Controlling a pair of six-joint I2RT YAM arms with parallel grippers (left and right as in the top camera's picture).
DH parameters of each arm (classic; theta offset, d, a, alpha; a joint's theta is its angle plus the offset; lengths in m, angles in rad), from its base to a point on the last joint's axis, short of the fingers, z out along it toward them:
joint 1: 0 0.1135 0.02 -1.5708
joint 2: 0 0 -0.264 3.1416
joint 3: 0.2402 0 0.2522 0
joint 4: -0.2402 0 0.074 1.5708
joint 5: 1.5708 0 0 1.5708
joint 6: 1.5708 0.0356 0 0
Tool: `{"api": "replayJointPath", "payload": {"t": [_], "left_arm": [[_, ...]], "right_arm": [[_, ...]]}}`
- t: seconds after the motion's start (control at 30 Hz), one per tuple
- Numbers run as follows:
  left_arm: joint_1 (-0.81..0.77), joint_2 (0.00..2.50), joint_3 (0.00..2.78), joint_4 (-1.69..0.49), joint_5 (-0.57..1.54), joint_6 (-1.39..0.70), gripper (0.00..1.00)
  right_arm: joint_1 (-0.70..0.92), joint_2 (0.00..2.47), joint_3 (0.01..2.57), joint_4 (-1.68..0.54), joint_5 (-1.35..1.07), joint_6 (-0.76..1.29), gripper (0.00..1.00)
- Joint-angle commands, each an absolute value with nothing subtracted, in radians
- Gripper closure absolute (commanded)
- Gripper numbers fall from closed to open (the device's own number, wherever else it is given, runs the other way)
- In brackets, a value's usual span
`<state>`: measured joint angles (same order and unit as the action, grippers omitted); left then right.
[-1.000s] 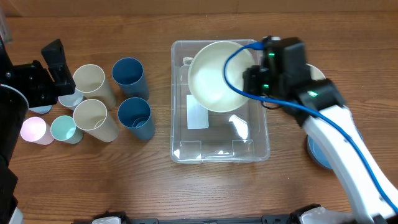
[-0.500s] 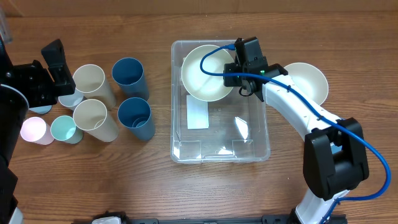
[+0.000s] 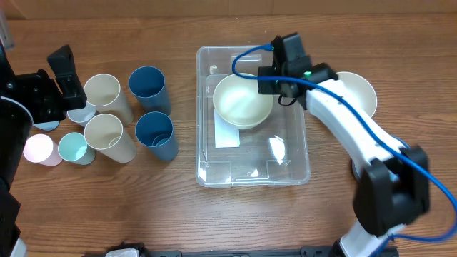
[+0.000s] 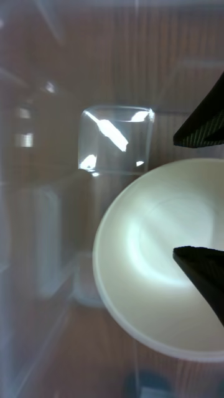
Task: Pack container
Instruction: 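Open the right gripper and return to the second cream bowl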
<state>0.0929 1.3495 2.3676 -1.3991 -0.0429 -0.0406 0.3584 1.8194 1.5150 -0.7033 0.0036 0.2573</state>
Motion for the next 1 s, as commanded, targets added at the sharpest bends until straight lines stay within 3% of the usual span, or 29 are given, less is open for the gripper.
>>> {"api": "replayJointPath", "payload": {"t": [0.0, 0.23, 0.37, 0.43, 0.6, 0.97], "left_arm": [[0.091, 1.355, 2.376, -1.396, -0.056, -0.014, 0.00], [0.091, 1.355, 2.376, -1.396, -0.056, -0.014, 0.00], [0.091, 1.355, 2.376, -1.396, -0.056, -0.014, 0.00], [0.091, 1.355, 2.376, -1.396, -0.056, -0.014, 0.00], [0.091, 1.355, 2.376, -1.396, -0.056, -0.014, 0.00], [0.091, 1.355, 2.376, -1.396, -0.056, -0.014, 0.00]], "right_arm": [[0.340, 1.620, 1.606, -0.760, 0.011, 0.258, 0.45], [0.141, 1.467, 1.606, -0.999, 0.123, 0.318, 0.37], [-0.099, 1.515, 1.575, -1.051, 0.004, 0.318, 0.36], [-0.232, 1.604, 1.560, -1.065, -0.054, 0.318, 0.29], [-0.363, 1.707, 1.560, -1.087, -0.070, 0.350, 0.29], [-0.381, 1.973, 1.559, -0.947, -0.139, 0.258, 0.27]]}}
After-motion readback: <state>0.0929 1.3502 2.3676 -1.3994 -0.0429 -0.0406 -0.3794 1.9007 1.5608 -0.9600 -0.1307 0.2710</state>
